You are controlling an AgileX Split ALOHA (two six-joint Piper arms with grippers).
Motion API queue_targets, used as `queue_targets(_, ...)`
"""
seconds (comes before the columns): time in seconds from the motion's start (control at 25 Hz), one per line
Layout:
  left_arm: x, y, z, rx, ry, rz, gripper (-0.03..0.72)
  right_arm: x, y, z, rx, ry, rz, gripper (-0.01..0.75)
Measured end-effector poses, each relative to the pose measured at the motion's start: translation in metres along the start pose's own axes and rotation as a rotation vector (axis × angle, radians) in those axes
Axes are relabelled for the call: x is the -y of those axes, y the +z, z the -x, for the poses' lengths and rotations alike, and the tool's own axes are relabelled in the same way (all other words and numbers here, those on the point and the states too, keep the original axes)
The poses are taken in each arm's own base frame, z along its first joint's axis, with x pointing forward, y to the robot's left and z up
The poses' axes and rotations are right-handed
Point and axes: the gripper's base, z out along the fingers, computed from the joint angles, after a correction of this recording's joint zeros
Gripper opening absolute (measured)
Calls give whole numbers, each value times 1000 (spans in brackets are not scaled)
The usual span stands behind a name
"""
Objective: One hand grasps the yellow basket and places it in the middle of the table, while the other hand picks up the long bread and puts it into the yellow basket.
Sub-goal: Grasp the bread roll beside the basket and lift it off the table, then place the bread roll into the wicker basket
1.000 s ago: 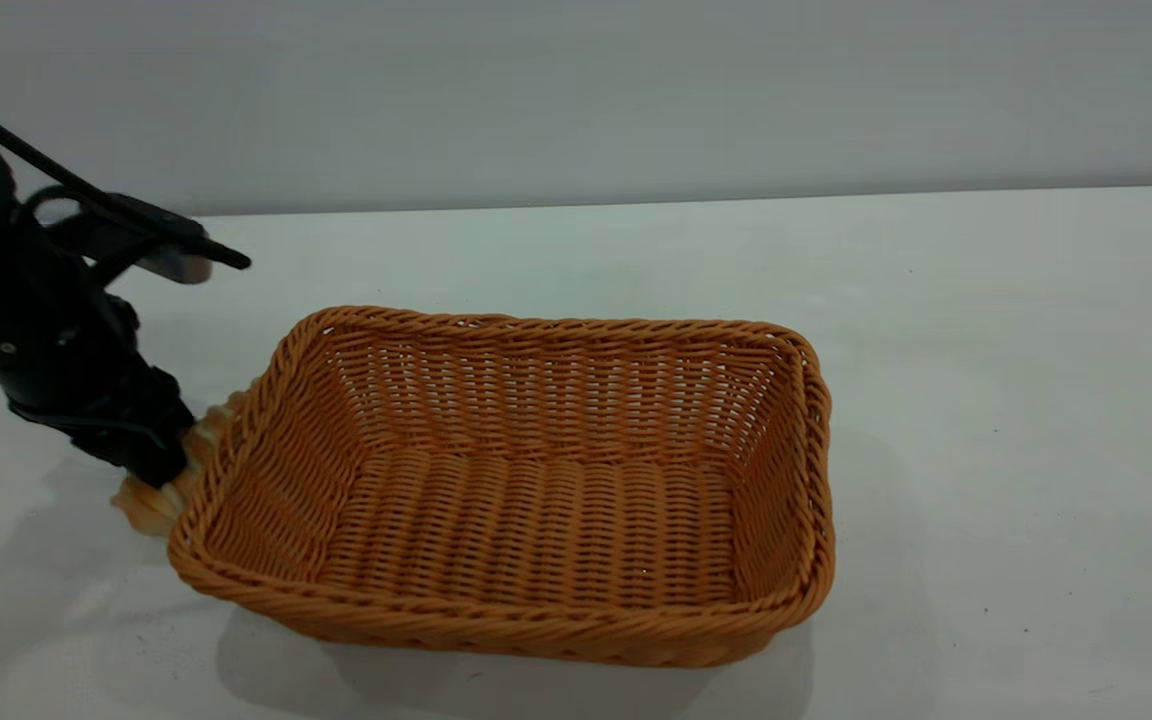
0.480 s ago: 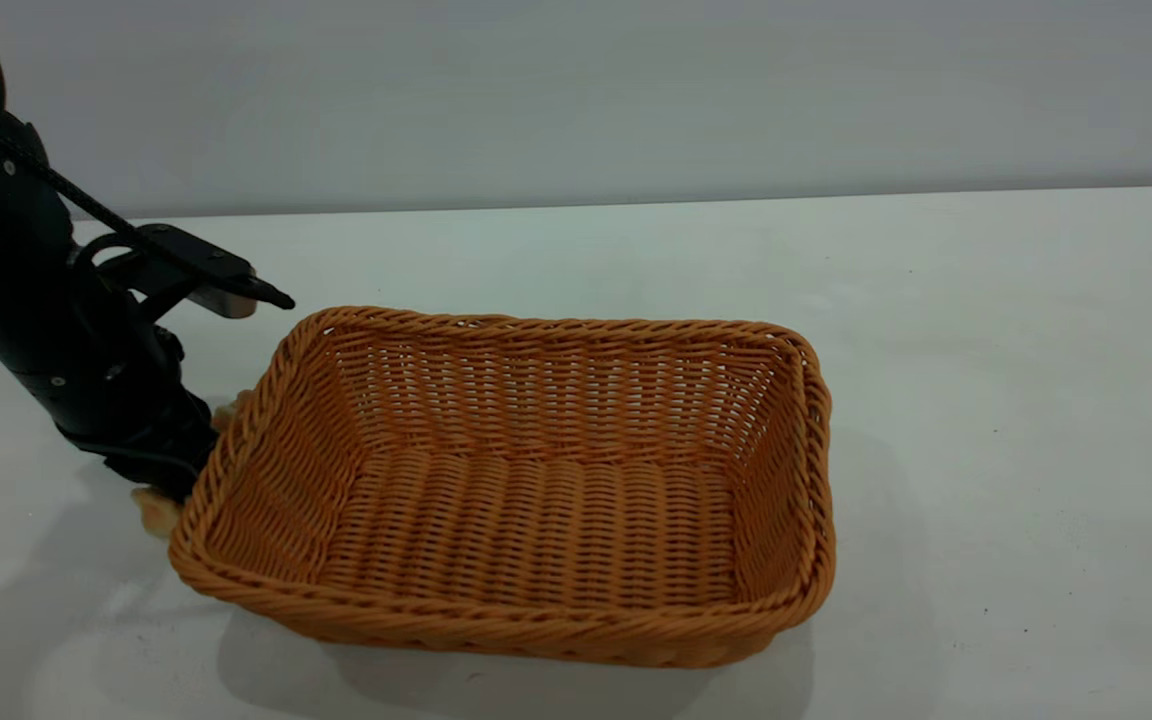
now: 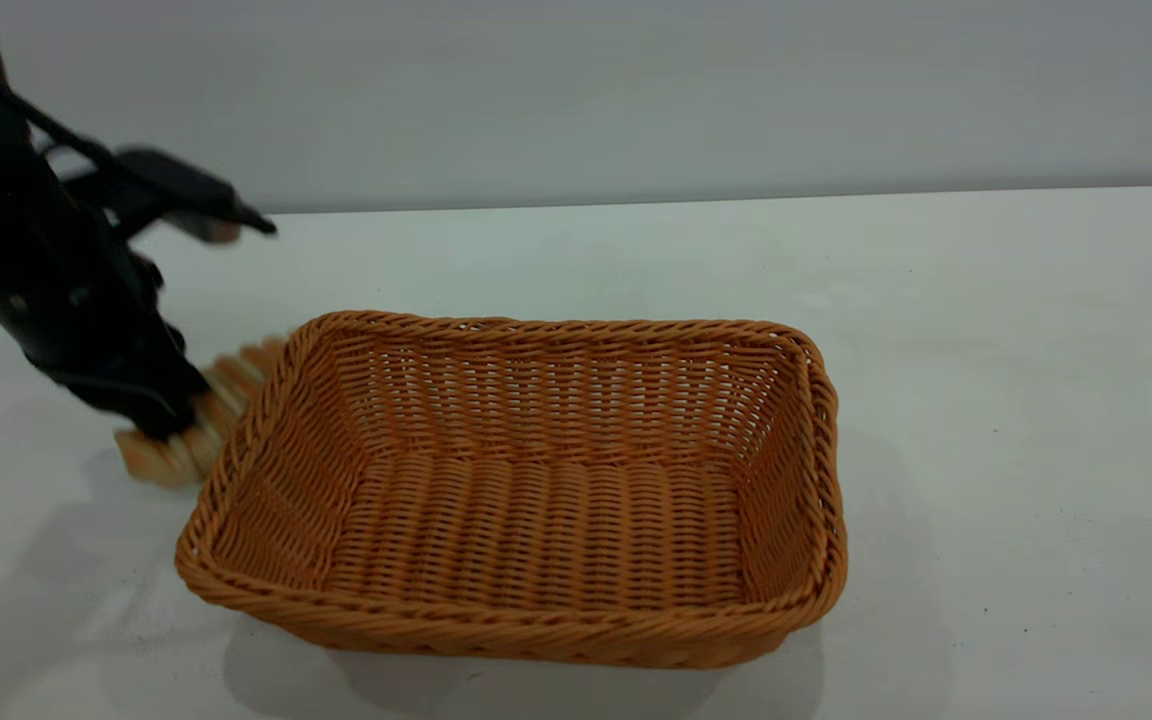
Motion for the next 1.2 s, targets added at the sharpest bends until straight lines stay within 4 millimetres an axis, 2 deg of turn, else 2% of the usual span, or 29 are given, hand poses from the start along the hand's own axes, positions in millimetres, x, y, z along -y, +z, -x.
queue_targets(0.36,-31,-43,-16,-44,-114,129,40,0,0,0,0,0,0,327)
queue_targets(0.56,-25,-79,-3,65,-104,181,40,0,0,0,0,1,0,327)
queue_targets(0.76,15,-102,21,150,55,175,40,0,0,0,0,1,0,327)
queue_targets(0.96,72,-106,42,180,261,123,40,0,0,0,0,1,0,327)
queue_targets(1.2,126,-108,51,196,441,70,34,0,0,0,0,1,0,326)
